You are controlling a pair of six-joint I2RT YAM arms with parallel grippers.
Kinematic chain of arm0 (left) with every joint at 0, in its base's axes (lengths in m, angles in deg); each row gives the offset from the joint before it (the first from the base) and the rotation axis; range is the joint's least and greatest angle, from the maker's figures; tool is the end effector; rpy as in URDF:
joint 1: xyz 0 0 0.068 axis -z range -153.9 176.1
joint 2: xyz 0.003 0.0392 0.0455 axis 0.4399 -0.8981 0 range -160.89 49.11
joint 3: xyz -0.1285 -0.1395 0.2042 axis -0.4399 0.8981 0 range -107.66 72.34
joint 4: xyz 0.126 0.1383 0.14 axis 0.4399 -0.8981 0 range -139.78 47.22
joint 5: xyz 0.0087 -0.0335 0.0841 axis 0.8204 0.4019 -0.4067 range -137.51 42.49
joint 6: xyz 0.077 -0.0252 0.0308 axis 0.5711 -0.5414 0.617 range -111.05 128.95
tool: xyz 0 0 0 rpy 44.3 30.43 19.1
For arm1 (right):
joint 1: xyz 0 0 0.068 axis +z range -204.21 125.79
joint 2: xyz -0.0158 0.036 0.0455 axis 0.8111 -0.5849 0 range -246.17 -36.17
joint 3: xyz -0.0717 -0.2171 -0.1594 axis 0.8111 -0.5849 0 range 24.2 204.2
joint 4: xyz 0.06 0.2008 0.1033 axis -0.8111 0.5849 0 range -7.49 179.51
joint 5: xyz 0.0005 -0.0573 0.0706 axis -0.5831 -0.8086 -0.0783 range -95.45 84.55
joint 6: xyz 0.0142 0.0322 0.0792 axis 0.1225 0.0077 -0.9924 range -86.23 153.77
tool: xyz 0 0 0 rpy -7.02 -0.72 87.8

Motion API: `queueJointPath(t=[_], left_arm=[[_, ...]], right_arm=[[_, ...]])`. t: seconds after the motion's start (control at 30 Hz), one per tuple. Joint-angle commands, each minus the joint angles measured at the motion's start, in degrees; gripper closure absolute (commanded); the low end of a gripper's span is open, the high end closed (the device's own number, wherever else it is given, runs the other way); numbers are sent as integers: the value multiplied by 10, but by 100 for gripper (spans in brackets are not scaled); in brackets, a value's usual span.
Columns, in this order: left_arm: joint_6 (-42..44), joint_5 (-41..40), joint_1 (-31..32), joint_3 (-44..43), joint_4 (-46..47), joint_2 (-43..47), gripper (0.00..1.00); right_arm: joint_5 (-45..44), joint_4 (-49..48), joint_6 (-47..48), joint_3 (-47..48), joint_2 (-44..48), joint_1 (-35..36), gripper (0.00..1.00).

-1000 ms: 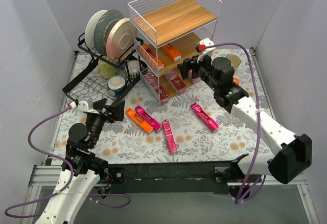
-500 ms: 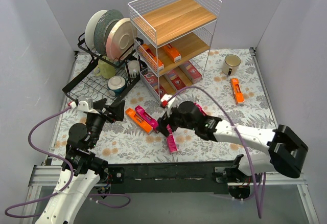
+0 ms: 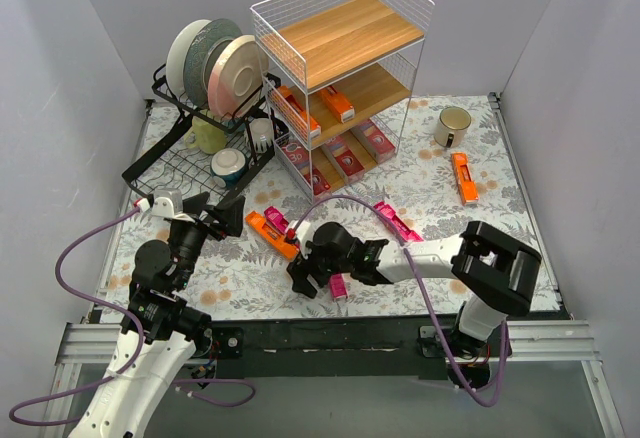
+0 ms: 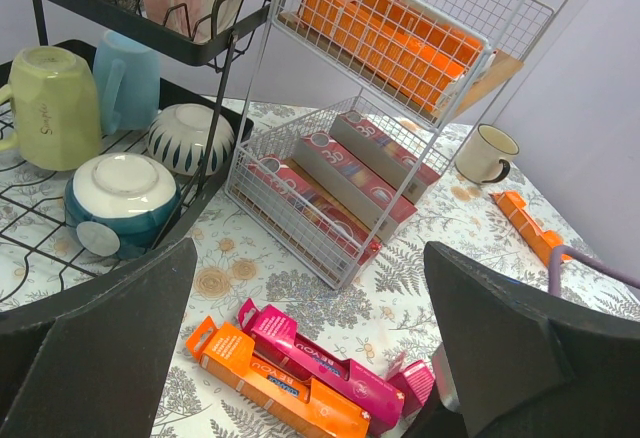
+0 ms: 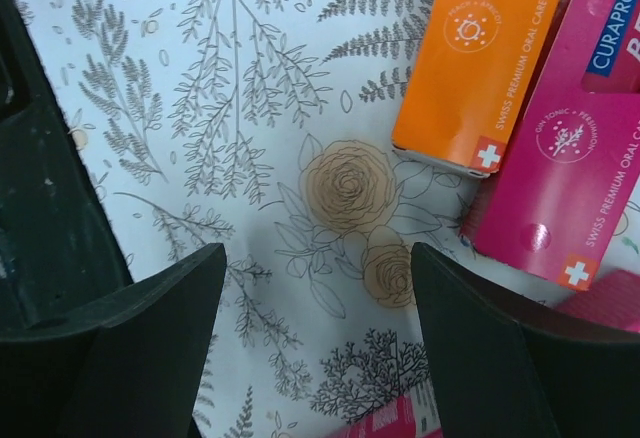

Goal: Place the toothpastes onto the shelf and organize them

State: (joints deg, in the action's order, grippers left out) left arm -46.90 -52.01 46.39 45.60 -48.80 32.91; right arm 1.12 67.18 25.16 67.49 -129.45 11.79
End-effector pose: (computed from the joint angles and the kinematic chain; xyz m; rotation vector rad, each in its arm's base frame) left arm 0.1062 -0.0329 0.2991 -0.5450 1.4804 -1.0027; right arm 0.1316 0.3170 0.1716 -1.1667 1.9872 0.8372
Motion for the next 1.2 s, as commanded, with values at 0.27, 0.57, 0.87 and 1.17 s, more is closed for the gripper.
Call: queueJointPath(t=[0.27, 0.57, 0.87, 1.17], left_arm=[[6, -3, -3, -17, -1, 2, 2], [7, -3, -3, -17, -2, 0, 2], [7, -2, -3, -17, -2, -1, 2], [7, -3, -3, -17, -2, 0, 2]], right_arm=[[-112, -73, -23, -12, -41, -24, 17], [-80, -144, 10, -16, -76, -25, 17], [-81, -196, 44, -12, -125, -19, 19], [-151, -230, 59, -31, -152, 16, 29]])
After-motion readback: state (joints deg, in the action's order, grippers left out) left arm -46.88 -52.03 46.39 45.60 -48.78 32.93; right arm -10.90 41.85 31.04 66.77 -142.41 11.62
